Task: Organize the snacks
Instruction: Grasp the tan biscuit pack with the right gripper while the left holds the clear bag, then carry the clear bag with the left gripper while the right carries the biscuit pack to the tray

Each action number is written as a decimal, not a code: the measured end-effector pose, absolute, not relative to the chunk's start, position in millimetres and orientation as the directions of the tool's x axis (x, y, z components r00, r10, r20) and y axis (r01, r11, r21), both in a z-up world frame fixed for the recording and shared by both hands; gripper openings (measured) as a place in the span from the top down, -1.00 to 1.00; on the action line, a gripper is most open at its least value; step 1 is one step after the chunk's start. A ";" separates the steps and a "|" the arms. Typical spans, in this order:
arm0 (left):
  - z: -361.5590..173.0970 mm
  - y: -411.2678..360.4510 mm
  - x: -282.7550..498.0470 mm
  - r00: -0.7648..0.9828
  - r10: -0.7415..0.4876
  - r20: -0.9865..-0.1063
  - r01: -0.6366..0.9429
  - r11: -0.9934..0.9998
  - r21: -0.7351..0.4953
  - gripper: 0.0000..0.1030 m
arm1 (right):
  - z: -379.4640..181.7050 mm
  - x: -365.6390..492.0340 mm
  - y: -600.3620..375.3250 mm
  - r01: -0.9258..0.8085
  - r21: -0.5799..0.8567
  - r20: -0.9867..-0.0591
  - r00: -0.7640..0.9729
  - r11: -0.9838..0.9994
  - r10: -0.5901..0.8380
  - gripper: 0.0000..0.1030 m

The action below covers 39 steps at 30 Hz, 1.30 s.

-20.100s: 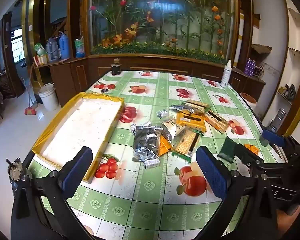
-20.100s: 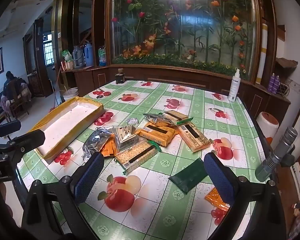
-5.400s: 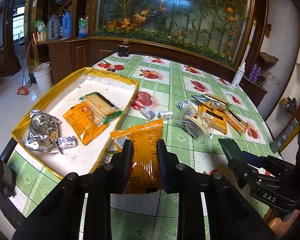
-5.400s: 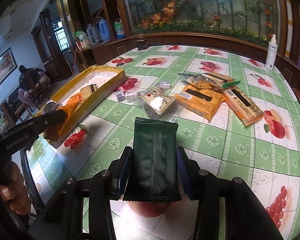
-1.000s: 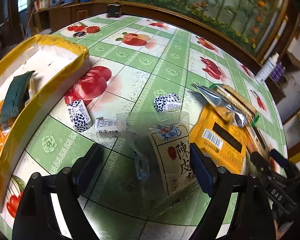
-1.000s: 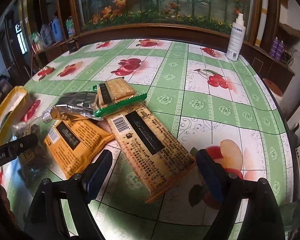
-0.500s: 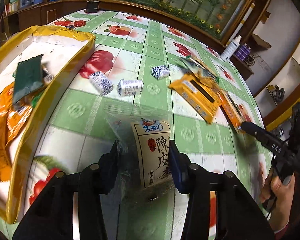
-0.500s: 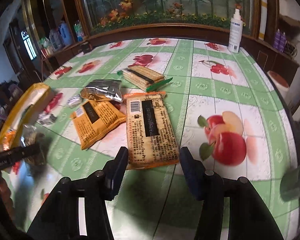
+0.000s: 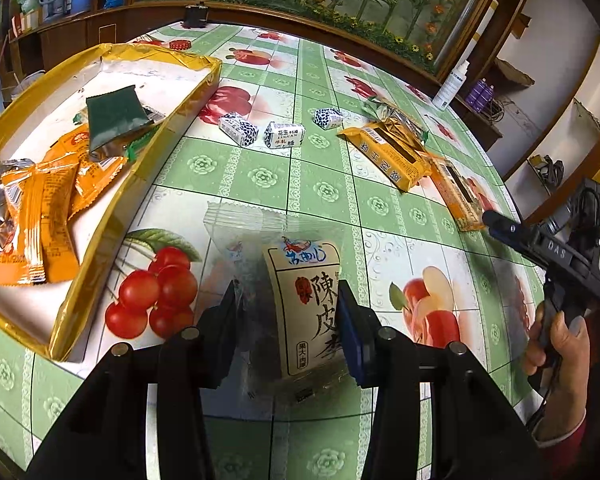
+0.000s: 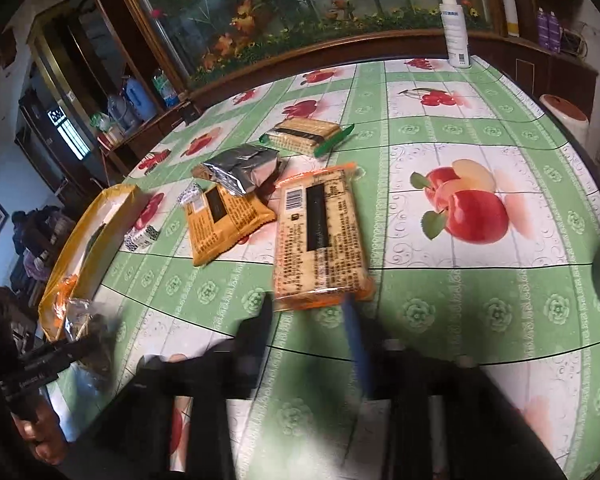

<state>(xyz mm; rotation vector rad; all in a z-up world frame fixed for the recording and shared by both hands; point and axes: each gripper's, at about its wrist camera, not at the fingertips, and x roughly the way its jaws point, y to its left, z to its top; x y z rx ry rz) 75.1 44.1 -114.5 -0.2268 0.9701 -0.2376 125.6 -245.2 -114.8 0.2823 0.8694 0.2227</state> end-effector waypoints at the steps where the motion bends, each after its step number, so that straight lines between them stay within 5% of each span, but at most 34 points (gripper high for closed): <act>1: -113.6 43.7 73.4 0.542 -0.303 -0.783 0.099 0.949 -0.299 0.18 | -113.2 127.2 -244.0 -0.063 0.314 -0.716 0.640 0.947 0.280 -0.45; 8: -98.0 46.1 59.3 0.568 -0.320 -0.758 0.129 0.945 -0.302 0.18 | -122.7 173.1 -223.8 -0.059 0.126 -0.780 0.611 0.990 0.136 -0.45; 10: -92.4 49.7 54.3 0.582 -0.319 -0.748 0.131 0.945 -0.301 0.18 | -129.4 177.5 -221.5 -0.073 0.104 -0.792 0.597 0.992 0.127 -0.36; 11: -90.7 50.7 52.8 0.588 -0.318 -0.744 0.131 0.945 -0.300 0.18 | -129.2 175.9 -218.5 -0.081 0.083 -0.795 0.596 0.993 0.114 -0.09; 22: -80.6 57.0 41.3 0.626 -0.282 -0.727 0.120 0.956 -0.267 0.18 | -97.8 113.0 -197.7 -0.168 0.246 -0.697 0.653 0.955 0.295 -0.07; 39: -72.8 88.6 26.8 0.669 -0.236 -0.705 0.060 0.962 -0.265 0.17 | -62.3 71.7 -89.3 -0.414 0.200 -0.650 0.622 0.888 0.436 -0.06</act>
